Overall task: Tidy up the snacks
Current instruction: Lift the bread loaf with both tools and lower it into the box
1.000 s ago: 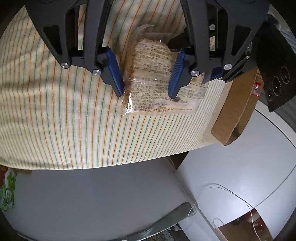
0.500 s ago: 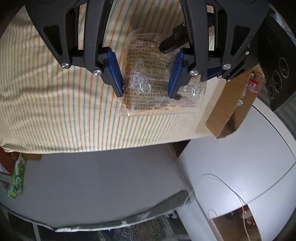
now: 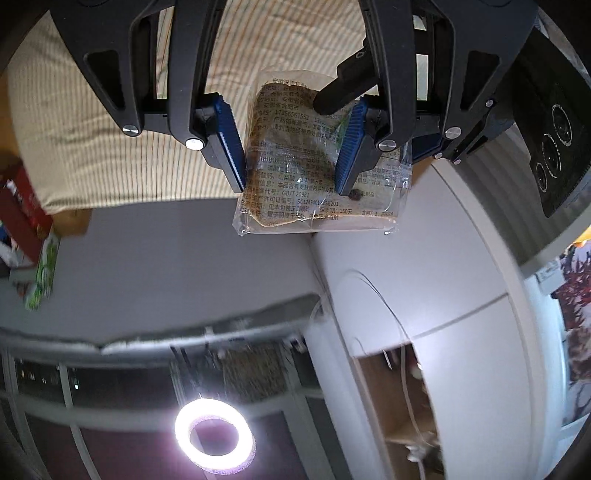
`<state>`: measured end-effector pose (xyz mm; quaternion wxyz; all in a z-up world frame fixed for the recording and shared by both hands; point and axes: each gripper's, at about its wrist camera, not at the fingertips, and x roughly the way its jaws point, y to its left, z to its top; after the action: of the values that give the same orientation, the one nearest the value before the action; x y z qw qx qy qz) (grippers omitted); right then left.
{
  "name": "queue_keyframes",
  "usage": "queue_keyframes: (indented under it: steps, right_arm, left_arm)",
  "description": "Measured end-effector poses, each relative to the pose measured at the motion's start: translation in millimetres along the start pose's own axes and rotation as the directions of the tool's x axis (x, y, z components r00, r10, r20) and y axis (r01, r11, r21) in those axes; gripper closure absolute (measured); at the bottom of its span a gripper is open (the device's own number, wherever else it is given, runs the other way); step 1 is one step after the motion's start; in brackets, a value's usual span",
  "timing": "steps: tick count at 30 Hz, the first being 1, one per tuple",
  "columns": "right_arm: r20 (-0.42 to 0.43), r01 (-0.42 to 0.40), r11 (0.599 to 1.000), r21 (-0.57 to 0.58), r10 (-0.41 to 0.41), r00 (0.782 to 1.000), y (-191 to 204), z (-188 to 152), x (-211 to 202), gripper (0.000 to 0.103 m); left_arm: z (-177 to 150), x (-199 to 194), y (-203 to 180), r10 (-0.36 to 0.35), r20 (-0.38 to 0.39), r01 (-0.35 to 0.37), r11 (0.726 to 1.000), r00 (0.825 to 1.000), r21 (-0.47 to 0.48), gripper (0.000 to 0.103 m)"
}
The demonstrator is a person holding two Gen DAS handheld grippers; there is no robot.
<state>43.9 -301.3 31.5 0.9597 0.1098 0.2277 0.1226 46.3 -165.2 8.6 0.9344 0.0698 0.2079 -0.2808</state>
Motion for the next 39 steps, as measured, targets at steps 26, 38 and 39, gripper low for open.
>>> queue_keyframes:
  steps: [26,38,39]
  right_arm:
    - [-0.097,-0.095,0.992,-0.084,0.087,0.991,111,-25,44,0.052]
    - [-0.181,-0.253,0.958,-0.135,0.227,0.957,199,-34,116,0.052]
    - [-0.184,-0.262,0.955,-0.137,0.235,0.954,203,-35,119,0.052]
  left_arm:
    - [-30,-63,63,0.080,0.052,-0.074,0.992,0.995,-0.098,0.028]
    - [-51,-89,156,0.242,0.038,-0.231,0.956,0.970,-0.181,0.028]
    - [-52,-91,161,0.252,0.037,-0.241,0.953,0.967,-0.184,0.028]
